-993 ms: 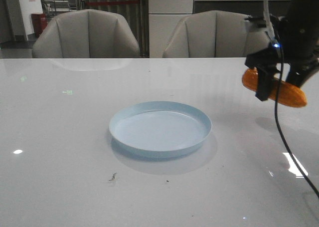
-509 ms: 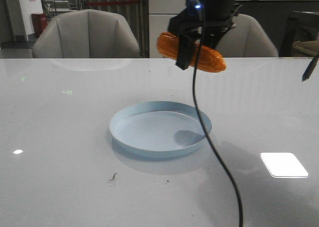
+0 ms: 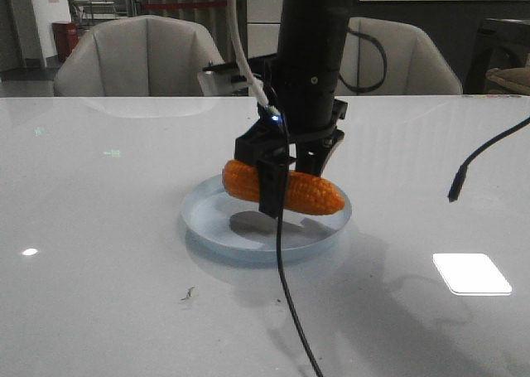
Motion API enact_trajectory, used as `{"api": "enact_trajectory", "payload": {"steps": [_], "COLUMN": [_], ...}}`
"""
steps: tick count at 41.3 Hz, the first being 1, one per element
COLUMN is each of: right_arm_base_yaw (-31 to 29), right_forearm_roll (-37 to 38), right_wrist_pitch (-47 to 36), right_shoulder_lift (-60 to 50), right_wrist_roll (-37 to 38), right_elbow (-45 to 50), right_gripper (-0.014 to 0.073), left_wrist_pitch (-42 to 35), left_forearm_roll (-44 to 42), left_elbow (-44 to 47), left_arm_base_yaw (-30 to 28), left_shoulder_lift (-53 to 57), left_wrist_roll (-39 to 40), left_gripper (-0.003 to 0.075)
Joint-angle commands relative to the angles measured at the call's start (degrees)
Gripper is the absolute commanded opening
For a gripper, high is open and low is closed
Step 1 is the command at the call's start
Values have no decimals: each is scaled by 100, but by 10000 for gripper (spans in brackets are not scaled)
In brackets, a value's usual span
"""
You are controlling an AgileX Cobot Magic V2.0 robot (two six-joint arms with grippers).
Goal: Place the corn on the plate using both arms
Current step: 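Carry the corn cob with the right gripper over the plate and lower it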
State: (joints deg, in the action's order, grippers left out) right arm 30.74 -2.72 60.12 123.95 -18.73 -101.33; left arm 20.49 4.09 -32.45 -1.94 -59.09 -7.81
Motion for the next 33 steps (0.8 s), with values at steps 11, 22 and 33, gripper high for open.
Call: {"api": "enact_trajectory", "payload": {"steps": [11,22,33], "right_arm_base_yaw": [-21,-21,-21], "right_forearm_roll": [-24,-24,-60], "right_wrist_pitch": [-284,-387,18], "right_shoulder_lift": [-318,-318,-333], "right_wrist_roll": [-68,-44,-40], "right_elbow": [-188,-188,-277], "right_gripper": [478,576,586], "left_wrist_pitch": [-382,-372,-283], "left_forearm_roll": [56,56,66], "left_elbow": [-154,-154,-167], "left_arm_base_yaw": [-2,-2,-2], "left_shoulder_lift": [90,90,90], "left_wrist_roll": [62,62,62], "left_gripper": [202,204,204]}}
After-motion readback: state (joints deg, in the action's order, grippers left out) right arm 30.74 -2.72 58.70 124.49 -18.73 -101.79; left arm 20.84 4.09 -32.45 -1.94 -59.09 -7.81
